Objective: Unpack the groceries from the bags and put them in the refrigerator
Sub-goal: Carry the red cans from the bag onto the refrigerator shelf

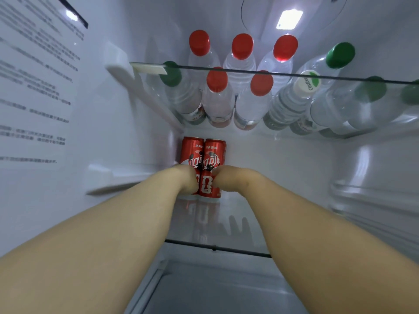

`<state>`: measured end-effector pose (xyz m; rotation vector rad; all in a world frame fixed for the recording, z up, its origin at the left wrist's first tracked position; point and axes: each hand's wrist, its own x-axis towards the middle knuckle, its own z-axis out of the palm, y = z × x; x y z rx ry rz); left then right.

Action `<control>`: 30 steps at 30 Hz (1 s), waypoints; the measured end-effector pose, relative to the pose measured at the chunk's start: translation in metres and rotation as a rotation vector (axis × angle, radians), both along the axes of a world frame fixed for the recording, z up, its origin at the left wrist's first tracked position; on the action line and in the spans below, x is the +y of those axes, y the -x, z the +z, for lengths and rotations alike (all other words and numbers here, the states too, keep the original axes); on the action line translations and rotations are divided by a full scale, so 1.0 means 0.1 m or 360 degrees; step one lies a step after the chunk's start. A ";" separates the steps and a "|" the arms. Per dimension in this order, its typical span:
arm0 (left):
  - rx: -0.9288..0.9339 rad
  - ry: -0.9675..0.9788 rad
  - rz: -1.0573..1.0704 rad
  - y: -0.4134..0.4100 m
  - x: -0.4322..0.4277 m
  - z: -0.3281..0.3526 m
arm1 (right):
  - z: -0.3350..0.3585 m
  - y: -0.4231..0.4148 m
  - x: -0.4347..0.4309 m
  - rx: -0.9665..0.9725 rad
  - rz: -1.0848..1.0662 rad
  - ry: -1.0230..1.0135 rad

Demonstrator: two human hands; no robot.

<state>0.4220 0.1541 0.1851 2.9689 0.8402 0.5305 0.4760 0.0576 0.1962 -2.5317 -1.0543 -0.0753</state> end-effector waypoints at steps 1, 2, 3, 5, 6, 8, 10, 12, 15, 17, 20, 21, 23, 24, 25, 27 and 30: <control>-0.0068 0.0026 -0.0019 0.01 0.01 0.01 | 0.01 -0.01 0.01 -0.0033 -0.0031 -0.0056; -0.0141 0.0062 -0.0048 0.04 -0.02 0.01 | 0.02 0.00 0.00 -0.0065 -0.0051 -0.0106; -0.0198 0.0085 -0.0082 0.06 -0.04 0.01 | 0.02 0.01 -0.01 -0.0066 -0.0064 -0.0159; -0.0285 0.0111 -0.0113 0.11 -0.06 0.00 | 0.02 0.05 -0.06 -0.0032 -0.0058 -0.0236; -0.0324 0.0122 -0.0118 0.14 -0.07 -0.02 | 0.02 0.09 -0.09 -0.0013 -0.0065 -0.0265; -0.0360 0.0128 -0.0114 0.22 -0.11 -0.04 | 0.00 0.14 -0.14 -0.0009 -0.0068 -0.0361; -0.0406 0.0087 -0.0102 0.32 -0.18 -0.06 | -0.03 0.24 -0.20 -0.0047 -0.0061 -0.0429; -0.0551 0.0026 -0.0097 0.44 -0.27 -0.10 | -0.05 0.36 -0.32 -0.0113 -0.0055 -0.0471; -0.0738 -0.0017 -0.0081 0.68 -0.48 -0.21 | -0.12 0.60 -0.57 -0.0233 -0.0083 -0.0524; -0.0854 -0.0048 -0.0108 0.84 -0.61 -0.29 | -0.20 0.75 -0.75 -0.0328 -0.0110 -0.0567; -0.1078 -0.0109 -0.0188 1.07 -0.80 -0.39 | -0.29 0.99 -0.98 -0.0435 -0.0087 -0.0703; -0.1131 -0.0129 -0.0211 1.14 -0.85 -0.42 | -0.32 1.06 -1.03 -0.0445 -0.0067 -0.0760; -0.1187 -0.0147 -0.0244 1.27 -0.97 -0.49 | -0.40 1.20 -1.14 -0.0445 -0.0021 -0.0881; -0.1207 -0.0146 -0.0258 1.34 -1.02 -0.53 | -0.44 1.27 -1.19 -0.0454 0.0007 -0.0941; -0.1239 -0.0149 -0.0272 1.41 -1.06 -0.57 | -0.49 1.34 -1.24 -0.0474 0.0034 -0.0990; -0.1309 -0.0163 -0.0293 1.53 -1.15 -0.68 | -0.62 1.45 -1.34 -0.0533 0.0095 -0.1077; -0.1432 -0.0182 -0.0367 1.69 -1.28 -0.90 | -0.84 1.54 -1.48 -0.0576 0.0172 -0.1212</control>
